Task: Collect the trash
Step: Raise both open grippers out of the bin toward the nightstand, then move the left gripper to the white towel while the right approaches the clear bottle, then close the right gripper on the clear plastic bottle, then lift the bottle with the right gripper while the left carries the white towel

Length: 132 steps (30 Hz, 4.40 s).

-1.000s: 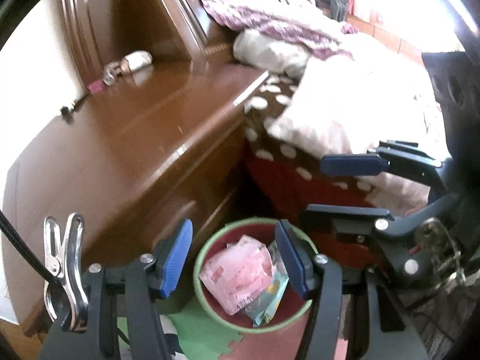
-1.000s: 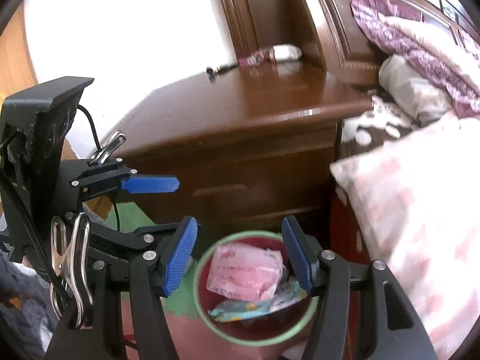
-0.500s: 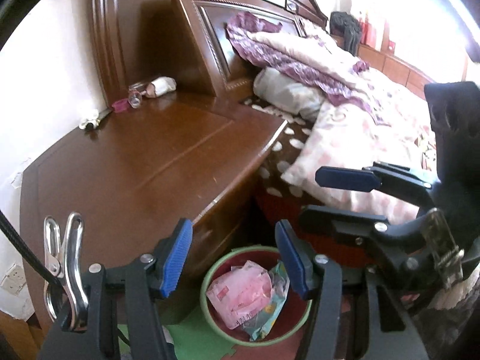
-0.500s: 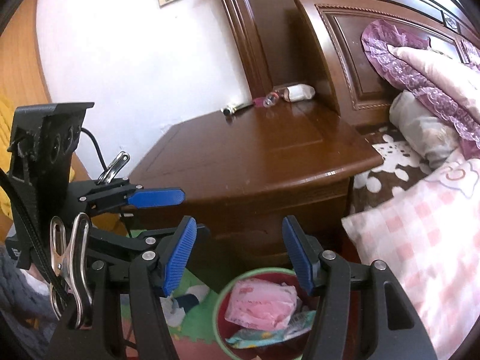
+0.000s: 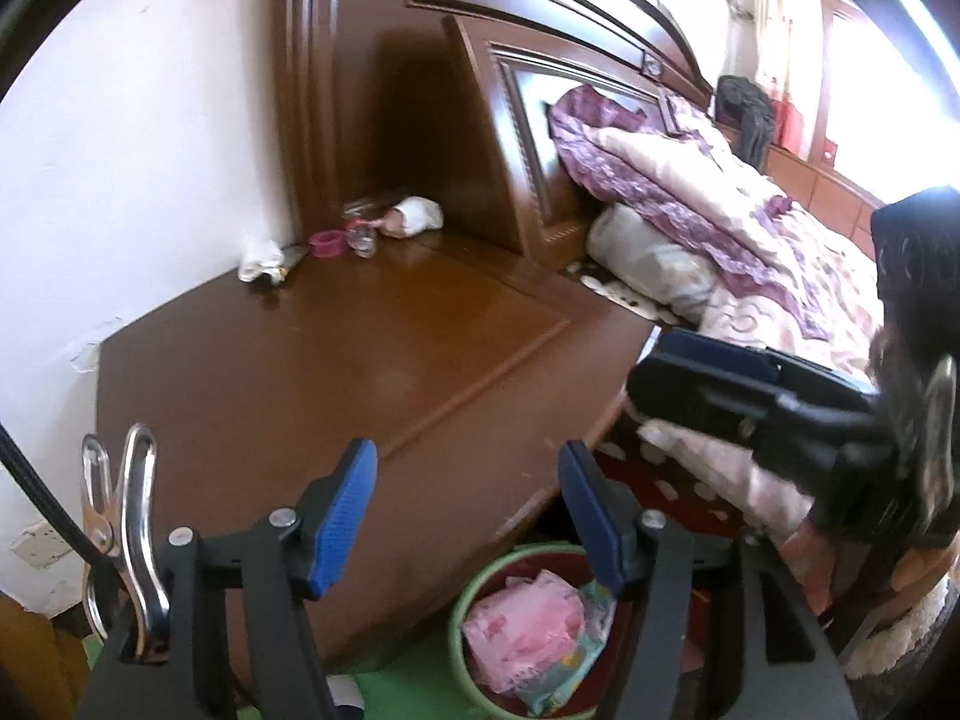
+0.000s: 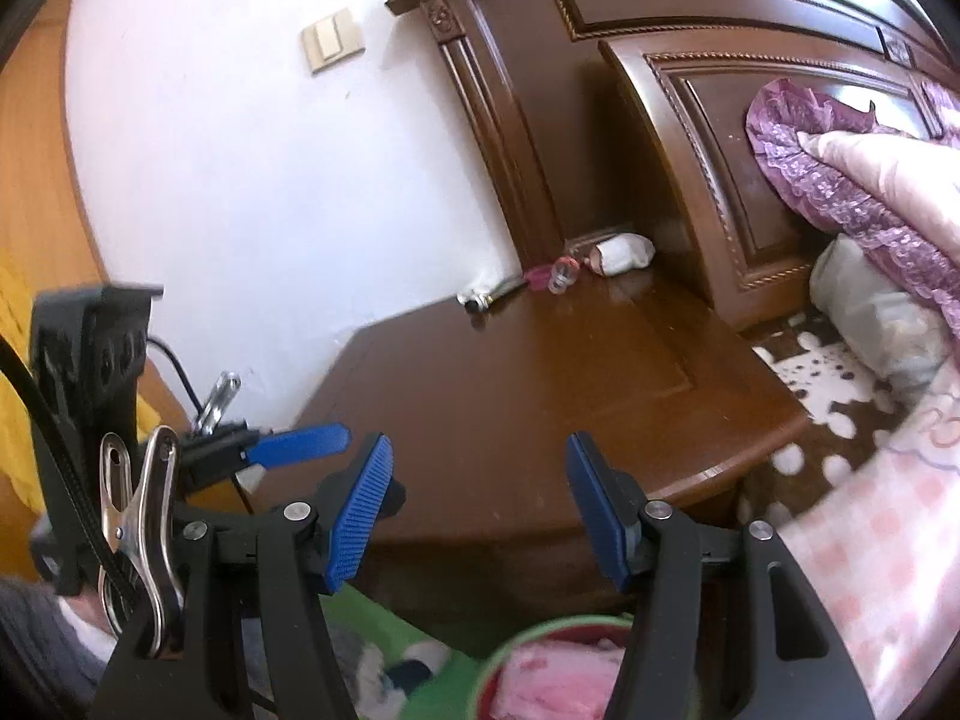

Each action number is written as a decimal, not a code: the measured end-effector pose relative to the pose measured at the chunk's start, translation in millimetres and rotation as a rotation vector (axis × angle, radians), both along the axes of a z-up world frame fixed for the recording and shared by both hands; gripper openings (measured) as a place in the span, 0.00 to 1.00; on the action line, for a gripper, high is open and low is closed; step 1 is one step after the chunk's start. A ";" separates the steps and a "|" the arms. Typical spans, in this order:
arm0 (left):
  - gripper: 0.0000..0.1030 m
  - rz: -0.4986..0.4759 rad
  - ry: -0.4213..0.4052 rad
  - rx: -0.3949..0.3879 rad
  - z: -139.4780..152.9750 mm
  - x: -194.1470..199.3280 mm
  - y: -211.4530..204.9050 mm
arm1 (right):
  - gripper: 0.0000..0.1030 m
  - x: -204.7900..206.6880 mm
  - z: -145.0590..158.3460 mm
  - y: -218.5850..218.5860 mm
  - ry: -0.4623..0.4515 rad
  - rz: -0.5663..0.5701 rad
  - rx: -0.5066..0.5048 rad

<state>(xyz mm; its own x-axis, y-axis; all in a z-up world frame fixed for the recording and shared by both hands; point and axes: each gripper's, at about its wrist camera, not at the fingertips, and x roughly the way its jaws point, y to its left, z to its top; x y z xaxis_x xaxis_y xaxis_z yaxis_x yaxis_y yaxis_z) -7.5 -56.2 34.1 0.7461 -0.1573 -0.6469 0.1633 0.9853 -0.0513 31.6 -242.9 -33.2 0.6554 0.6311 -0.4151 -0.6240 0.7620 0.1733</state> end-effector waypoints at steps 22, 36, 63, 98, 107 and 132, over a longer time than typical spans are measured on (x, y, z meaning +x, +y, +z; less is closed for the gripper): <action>0.66 0.098 -0.015 -0.020 20.4 21.7 28.9 | 0.60 50.1 22.3 33.5 0.015 -0.047 0.107; 0.66 0.146 -0.007 -0.020 24.6 40.8 54.2 | 0.60 81.0 20.4 54.6 0.065 -0.070 0.153; 0.72 0.370 0.188 -0.065 -18.8 257.5 177.7 | 0.60 239.6 13.5 88.6 0.192 -0.209 -0.044; 0.04 0.362 0.006 -0.122 -9.6 231.5 192.7 | 0.19 272.3 -12.2 132.4 0.187 -0.160 -0.090; 0.04 0.404 -0.197 -0.005 31.8 190.6 156.9 | 0.19 224.4 -1.0 134.4 0.066 -0.131 -0.048; 0.05 0.366 -0.359 -0.060 41.0 60.6 121.4 | 0.20 96.6 -8.1 79.0 -0.187 -0.184 -0.087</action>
